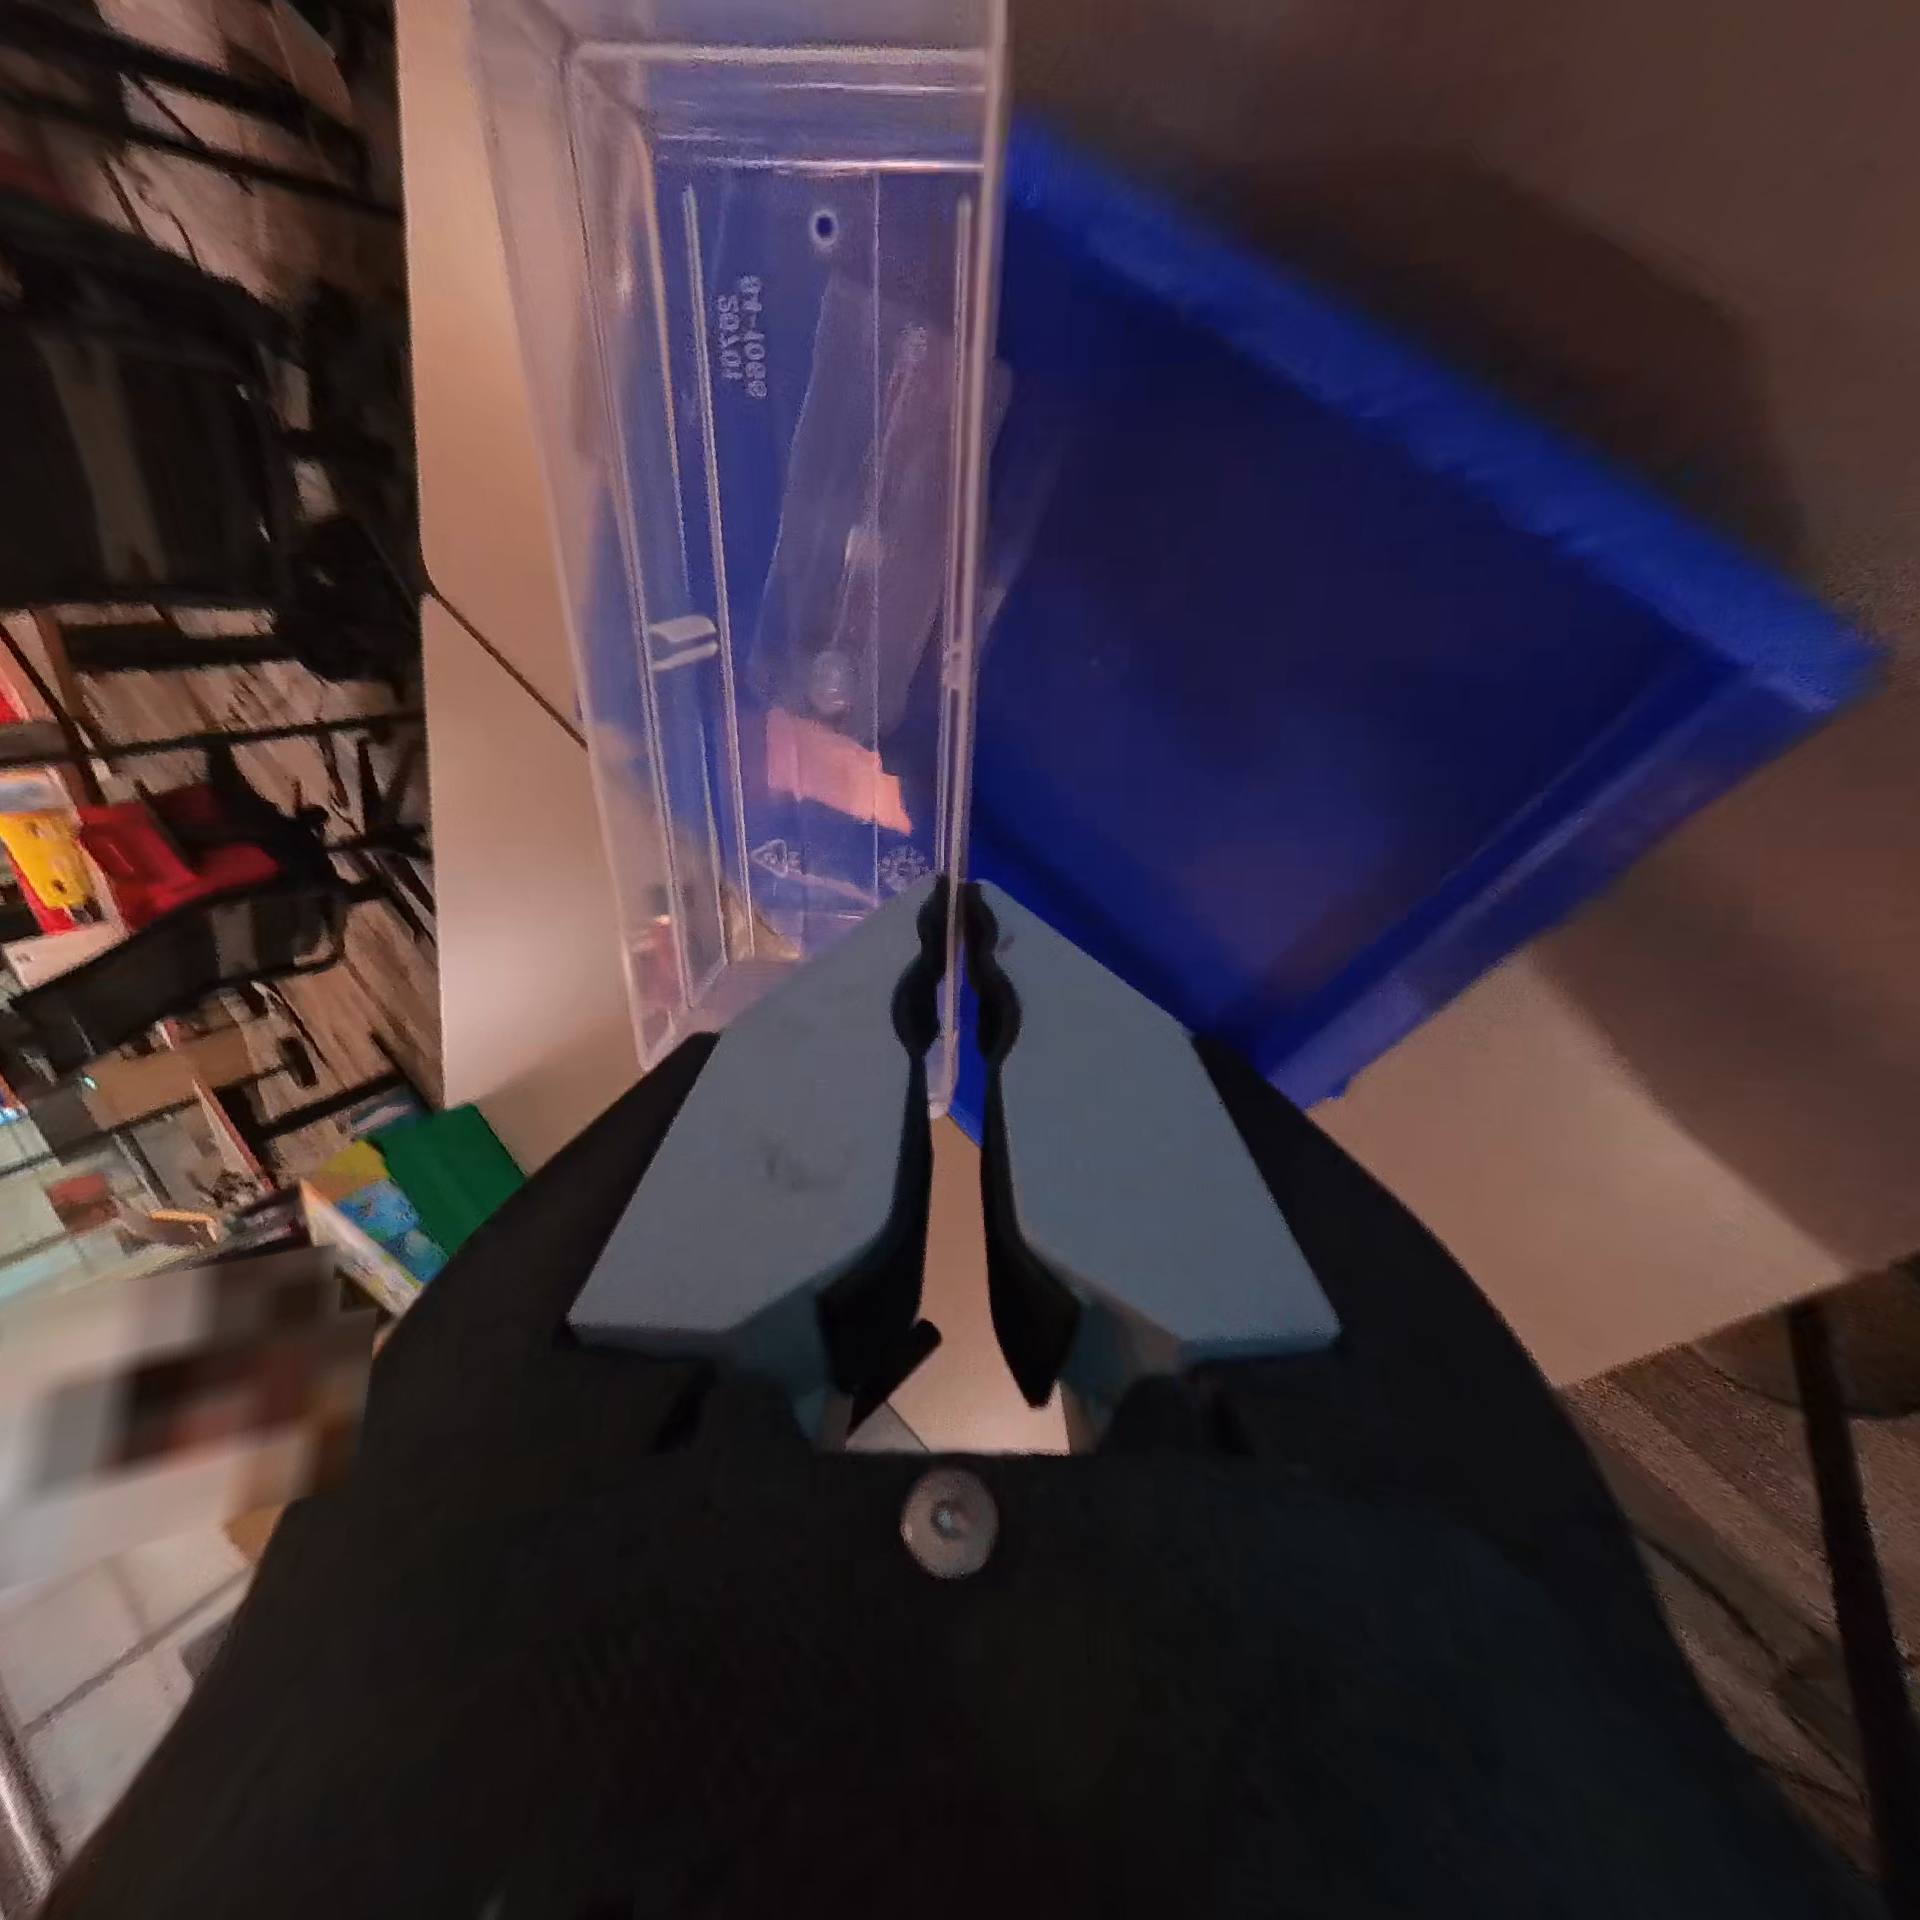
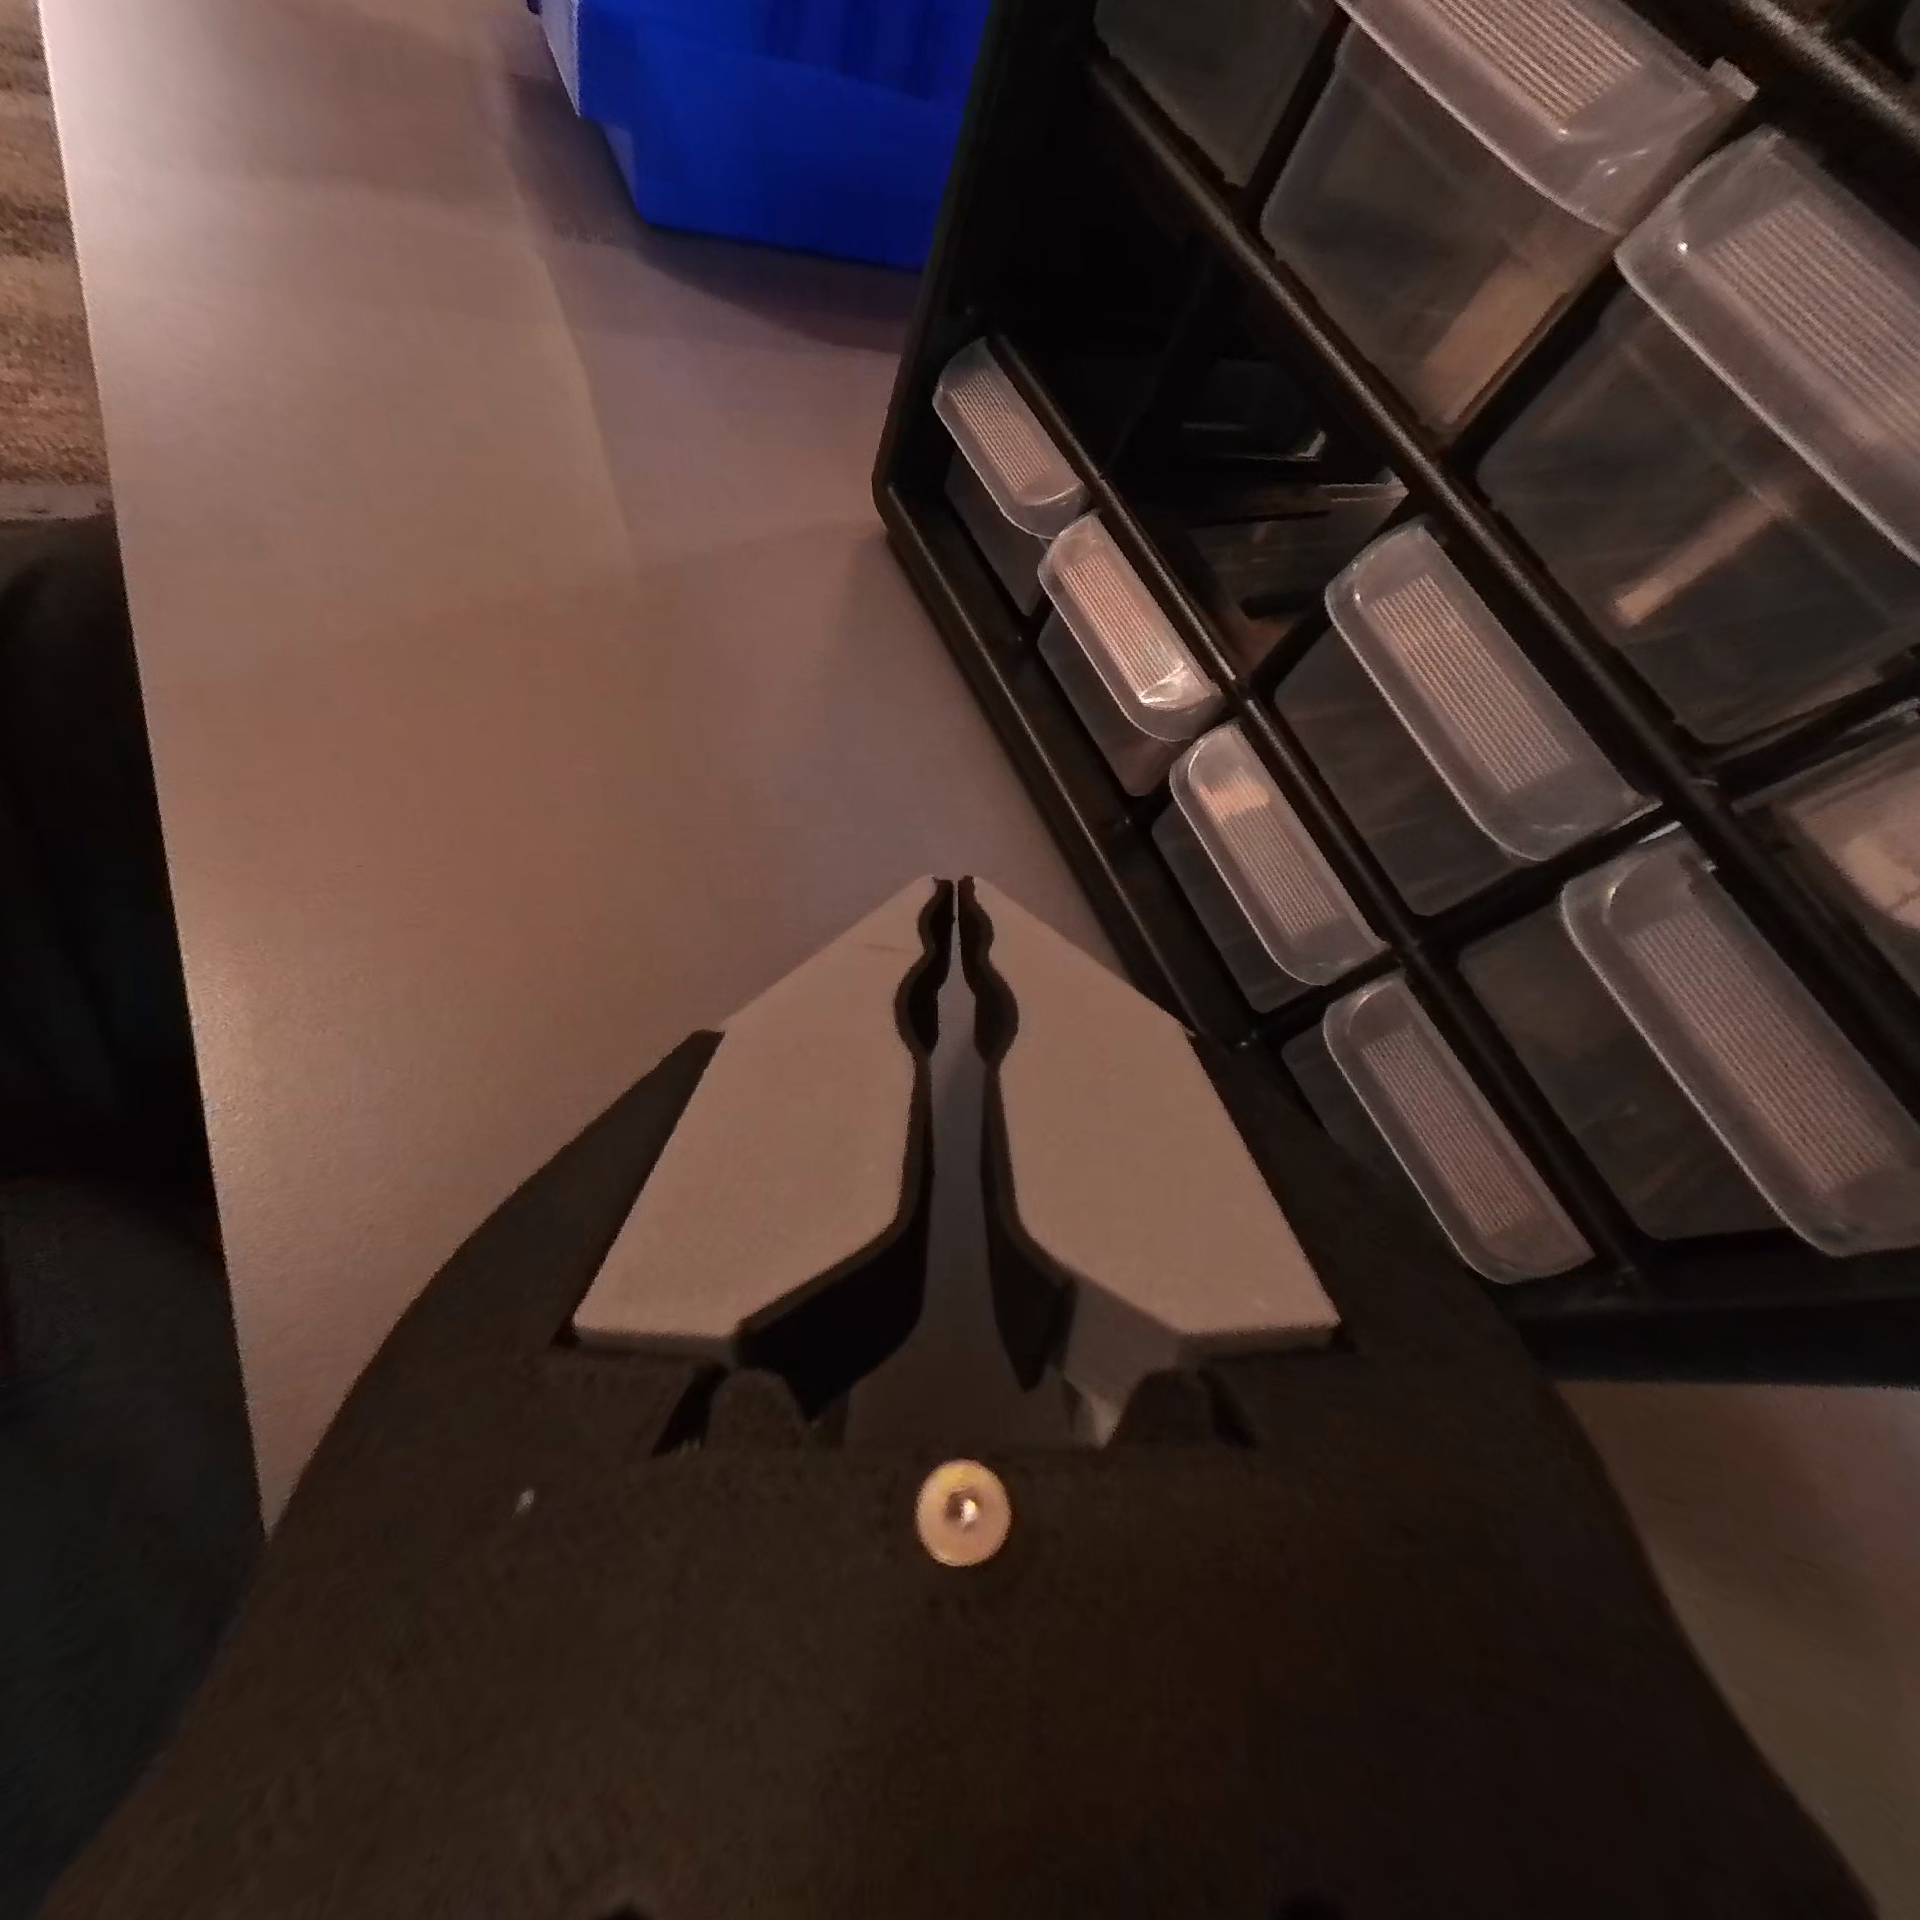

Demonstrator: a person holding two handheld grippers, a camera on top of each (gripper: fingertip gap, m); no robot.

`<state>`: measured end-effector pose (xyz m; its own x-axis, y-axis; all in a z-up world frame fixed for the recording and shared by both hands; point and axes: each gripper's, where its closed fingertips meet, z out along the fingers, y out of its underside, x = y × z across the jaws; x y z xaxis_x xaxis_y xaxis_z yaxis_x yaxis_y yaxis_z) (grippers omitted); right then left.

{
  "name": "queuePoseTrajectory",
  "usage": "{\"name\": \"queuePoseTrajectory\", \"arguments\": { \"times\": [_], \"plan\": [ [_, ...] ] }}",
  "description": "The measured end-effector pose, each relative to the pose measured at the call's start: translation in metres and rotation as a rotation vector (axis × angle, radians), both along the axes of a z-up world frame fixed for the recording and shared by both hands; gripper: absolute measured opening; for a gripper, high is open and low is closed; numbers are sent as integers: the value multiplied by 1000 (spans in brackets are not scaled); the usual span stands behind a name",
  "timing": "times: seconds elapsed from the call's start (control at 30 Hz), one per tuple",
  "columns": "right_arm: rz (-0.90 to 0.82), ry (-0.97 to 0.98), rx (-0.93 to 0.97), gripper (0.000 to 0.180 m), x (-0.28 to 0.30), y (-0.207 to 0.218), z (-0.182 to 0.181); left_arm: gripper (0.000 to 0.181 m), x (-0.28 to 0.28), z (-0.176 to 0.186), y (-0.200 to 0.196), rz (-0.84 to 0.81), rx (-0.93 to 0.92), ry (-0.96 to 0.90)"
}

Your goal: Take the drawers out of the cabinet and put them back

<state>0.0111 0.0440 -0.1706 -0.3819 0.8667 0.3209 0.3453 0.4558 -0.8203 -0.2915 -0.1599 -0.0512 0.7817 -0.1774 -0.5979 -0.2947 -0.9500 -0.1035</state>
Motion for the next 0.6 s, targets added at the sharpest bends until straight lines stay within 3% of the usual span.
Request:
{"name": "queuePoseTrajectory", "arguments": {
  "times": [0.13,0.33,0.53,0.6],
  "plan": [
    [-14,3,7,0,0,3,0,0,69,12,11,-130,-11,0],
    [-27,20,-13,0,-1,6,4,3,173,-16,23,-327,-97,-58],
    [-24,18,-15,0,-1,6,4,1,219,-61,-2,-405,-248,-164],
    [-21,14,-7,0,-1,5,2,0,223,-72,1,-385,-221,-187]
  ]
}}
